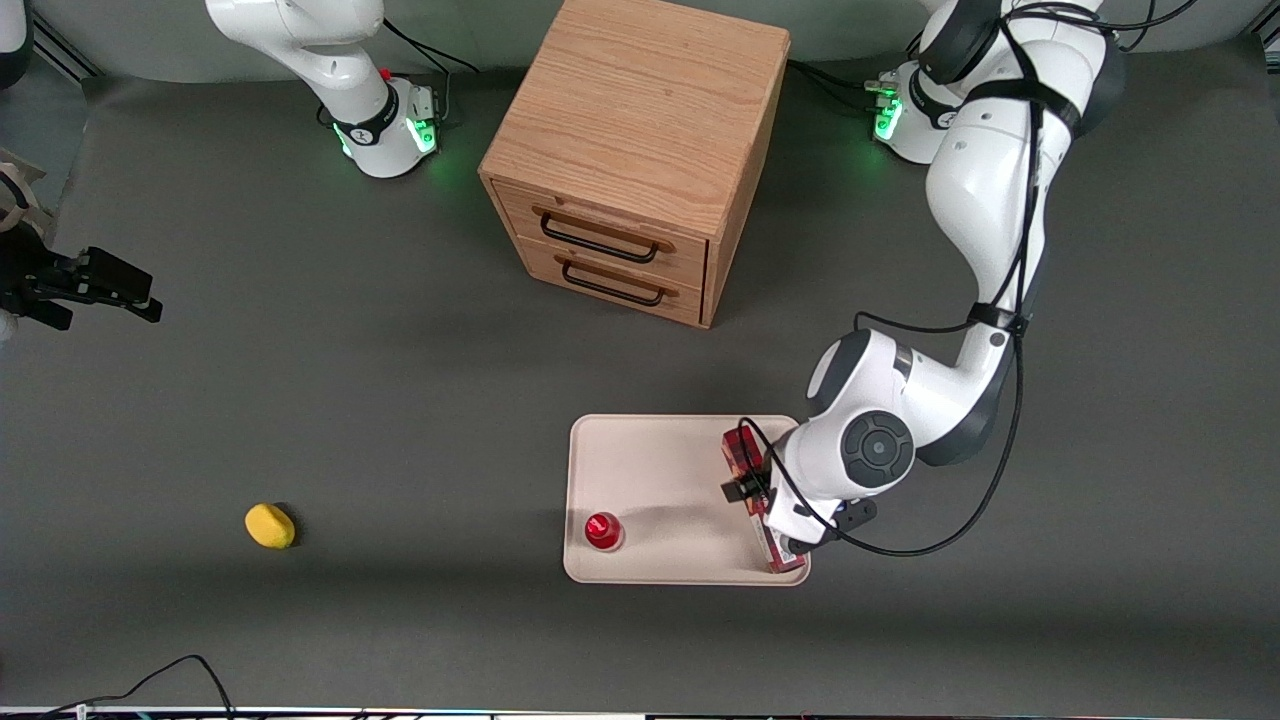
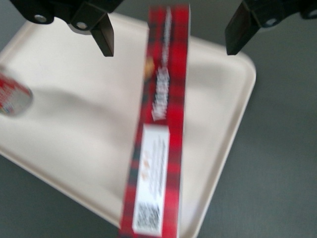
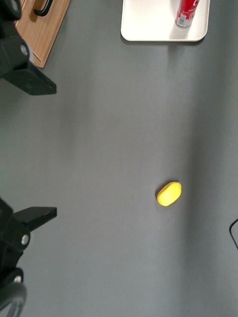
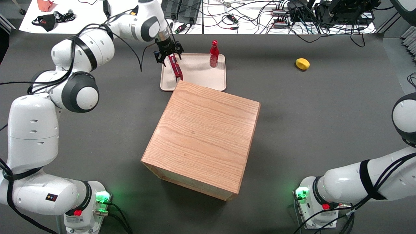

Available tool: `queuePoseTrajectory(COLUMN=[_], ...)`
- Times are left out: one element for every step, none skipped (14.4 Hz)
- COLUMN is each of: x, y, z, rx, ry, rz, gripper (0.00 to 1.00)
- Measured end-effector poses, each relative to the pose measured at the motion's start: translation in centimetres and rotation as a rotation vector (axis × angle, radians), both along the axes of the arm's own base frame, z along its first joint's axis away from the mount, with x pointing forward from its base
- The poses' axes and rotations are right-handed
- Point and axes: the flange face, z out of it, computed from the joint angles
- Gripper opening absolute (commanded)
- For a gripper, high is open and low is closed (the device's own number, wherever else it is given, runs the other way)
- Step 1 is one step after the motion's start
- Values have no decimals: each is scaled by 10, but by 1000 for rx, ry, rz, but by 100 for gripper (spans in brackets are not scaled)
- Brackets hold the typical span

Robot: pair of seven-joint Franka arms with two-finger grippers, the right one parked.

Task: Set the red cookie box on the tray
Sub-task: 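Lower the box onto the tray beside the red ball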

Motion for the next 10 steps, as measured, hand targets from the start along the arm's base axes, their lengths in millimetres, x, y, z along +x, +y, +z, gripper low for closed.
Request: queuePoseTrajectory(x=[-6, -14, -21, -29, -36, -44, -51, -58, -64, -71], y=[-6, -10, -11, -8, -3, 4, 14, 26, 40, 55], z=[20, 41, 63, 86, 110, 134, 160, 185, 205, 221], rx=[2, 8, 18, 34, 51, 66, 75, 83, 94, 105], ry=[29, 58, 81, 99, 113, 119, 117, 108, 101, 92], rz=[-3, -16, -28, -41, -54, -76, -114, -156, -192, -227], gripper=[100, 100, 100, 100, 100, 100, 100, 100, 100, 100])
